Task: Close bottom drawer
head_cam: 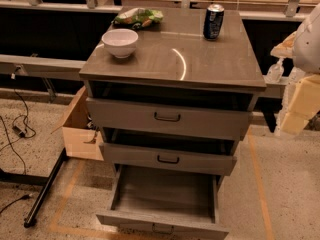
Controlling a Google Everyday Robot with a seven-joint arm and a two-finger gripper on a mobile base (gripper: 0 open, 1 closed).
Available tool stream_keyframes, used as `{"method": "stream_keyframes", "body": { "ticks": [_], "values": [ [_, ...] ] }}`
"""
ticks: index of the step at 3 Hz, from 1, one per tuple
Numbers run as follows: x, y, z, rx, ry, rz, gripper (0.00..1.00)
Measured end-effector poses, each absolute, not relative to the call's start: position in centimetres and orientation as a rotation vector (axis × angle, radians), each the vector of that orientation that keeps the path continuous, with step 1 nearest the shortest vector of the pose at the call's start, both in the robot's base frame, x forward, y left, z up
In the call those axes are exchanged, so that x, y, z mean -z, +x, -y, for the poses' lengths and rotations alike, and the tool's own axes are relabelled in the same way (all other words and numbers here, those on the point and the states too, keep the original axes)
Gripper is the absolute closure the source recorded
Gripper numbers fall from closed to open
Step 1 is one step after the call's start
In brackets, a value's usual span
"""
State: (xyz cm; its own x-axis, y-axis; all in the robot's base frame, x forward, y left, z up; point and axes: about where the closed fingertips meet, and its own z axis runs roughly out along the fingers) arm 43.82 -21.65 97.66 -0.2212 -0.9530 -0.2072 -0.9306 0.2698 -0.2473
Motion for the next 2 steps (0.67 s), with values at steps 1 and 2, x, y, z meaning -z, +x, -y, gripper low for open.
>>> {"method": "stream_keyframes", "body": {
  "ticks": [1,2],
  "values": [
    [-97.67,43.82,21.65,0.1,-1.724,-2.23,0.0],
    [-97.02,43.97,21.67,0.104,-1.718,-2.215,0.18]
  ]
}}
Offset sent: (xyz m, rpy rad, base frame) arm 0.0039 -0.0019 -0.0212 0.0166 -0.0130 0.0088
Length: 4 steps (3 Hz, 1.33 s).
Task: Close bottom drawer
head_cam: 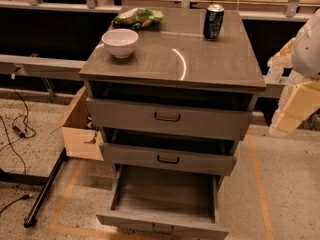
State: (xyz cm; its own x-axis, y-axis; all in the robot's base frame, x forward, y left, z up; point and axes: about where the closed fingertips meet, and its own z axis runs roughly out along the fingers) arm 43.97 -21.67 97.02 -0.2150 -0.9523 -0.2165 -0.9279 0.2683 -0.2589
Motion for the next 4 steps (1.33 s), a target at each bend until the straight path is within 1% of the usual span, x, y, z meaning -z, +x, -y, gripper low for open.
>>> {"method": "stream_keyframes", "body": {
  "ticks": [1,3,4],
  "values": [
    [-92.9,45.3,21.9,0.186,-1.718,-2.177,0.49],
    [-82.4,47.7,22.5,0.285,-1.724,-2.168,0.96],
    [-74.1,47.9,22.3,0.273,-1.779,-2.138,1.0]
  ]
}}
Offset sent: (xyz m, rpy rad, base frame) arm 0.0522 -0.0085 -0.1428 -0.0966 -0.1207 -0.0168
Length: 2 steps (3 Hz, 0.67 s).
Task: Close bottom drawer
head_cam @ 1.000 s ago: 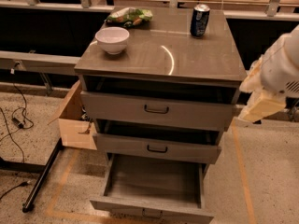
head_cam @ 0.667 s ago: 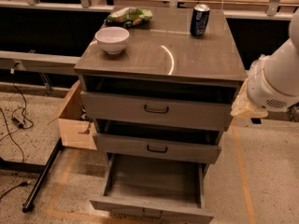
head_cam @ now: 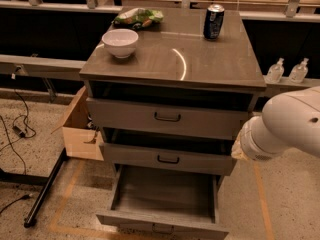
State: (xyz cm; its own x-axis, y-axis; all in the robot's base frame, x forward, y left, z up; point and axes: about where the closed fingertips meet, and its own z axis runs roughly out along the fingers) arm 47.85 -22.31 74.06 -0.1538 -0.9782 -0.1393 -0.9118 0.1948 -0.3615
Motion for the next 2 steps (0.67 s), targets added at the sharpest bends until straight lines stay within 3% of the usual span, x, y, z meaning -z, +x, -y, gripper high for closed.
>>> {"method": "stream_keyframes", "body": {
  "ticks": [2],
  "values": [
    [-71.5,47.4,22.7,0.261,-1.75,-2.182,1.0]
  ]
}}
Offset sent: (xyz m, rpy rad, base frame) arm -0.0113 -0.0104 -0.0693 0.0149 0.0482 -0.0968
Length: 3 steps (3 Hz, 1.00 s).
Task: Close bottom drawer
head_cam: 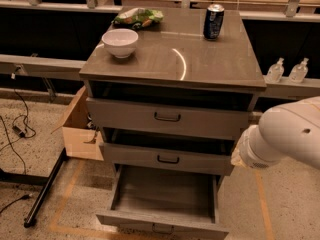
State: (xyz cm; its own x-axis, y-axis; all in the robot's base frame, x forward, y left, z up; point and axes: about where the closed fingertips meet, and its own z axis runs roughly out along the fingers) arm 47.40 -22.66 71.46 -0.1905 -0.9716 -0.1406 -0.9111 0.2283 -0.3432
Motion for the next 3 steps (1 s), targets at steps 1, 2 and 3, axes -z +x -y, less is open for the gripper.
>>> {"method": "stream_keyframes", "body": {
  "ticks": [1,2,3],
  "values": [
    [-67.0,46.8,22.2,0.221,-1.751,-2.184,1.0],
    [-62.3,46.2,21.1,0.173,-1.758,-2.134,1.0],
    [-57.9,45.9,19.5,0.137,-1.765,-2.064,1.0]
  ]
}}
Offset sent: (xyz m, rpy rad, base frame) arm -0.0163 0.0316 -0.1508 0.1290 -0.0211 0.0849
